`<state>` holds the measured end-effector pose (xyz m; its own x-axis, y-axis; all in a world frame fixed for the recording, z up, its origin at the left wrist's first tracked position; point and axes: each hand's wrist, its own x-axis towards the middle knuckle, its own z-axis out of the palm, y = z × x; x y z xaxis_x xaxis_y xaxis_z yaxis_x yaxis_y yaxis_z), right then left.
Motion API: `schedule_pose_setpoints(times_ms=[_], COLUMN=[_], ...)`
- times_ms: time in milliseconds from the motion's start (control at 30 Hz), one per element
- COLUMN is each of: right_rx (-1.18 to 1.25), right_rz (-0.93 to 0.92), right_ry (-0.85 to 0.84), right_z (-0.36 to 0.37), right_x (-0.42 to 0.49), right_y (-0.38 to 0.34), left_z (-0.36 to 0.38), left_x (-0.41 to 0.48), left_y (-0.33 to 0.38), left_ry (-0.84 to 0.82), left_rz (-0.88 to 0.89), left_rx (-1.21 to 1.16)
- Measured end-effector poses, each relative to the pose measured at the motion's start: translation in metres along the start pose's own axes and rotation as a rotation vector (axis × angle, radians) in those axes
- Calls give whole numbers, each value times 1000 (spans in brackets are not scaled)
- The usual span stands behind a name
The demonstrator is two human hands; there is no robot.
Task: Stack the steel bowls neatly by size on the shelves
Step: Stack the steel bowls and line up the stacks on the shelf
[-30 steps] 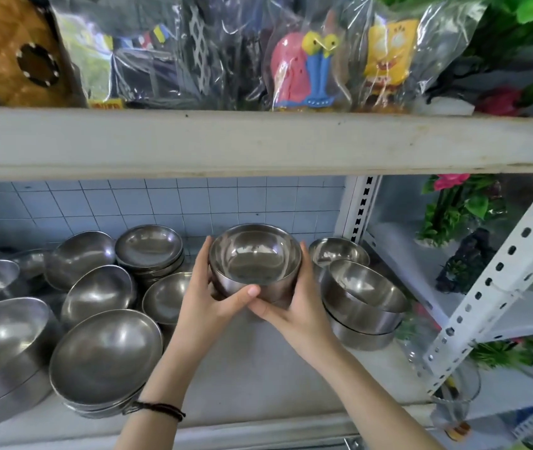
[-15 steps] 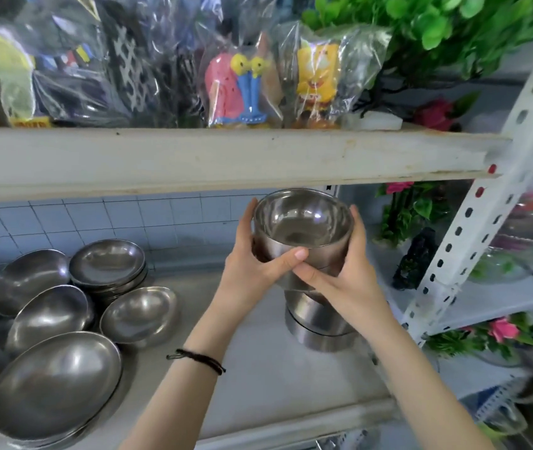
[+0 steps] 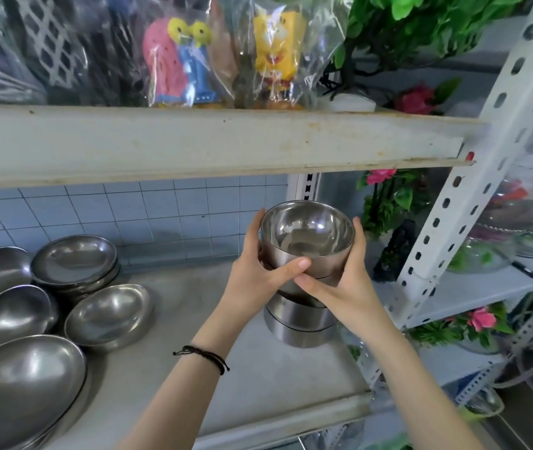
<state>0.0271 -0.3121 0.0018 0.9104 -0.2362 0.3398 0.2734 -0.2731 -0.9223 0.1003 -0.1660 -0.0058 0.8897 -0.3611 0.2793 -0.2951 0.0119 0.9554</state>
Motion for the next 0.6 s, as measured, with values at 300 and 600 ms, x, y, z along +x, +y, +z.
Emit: schedule_pose_setpoints(times_ms=[300, 600], right_rx=[-54, 20], right_rz=[6, 53], right_ry=[23, -8], right_z=[-8, -13], right_x=[-6, -11], right_y=[23, 38], left_z=[9, -6], left_x=[-1, -2], left_y=[-18, -32], left_ry=[-60, -291], left_rz=[-33, -54], left_rx=[18, 24])
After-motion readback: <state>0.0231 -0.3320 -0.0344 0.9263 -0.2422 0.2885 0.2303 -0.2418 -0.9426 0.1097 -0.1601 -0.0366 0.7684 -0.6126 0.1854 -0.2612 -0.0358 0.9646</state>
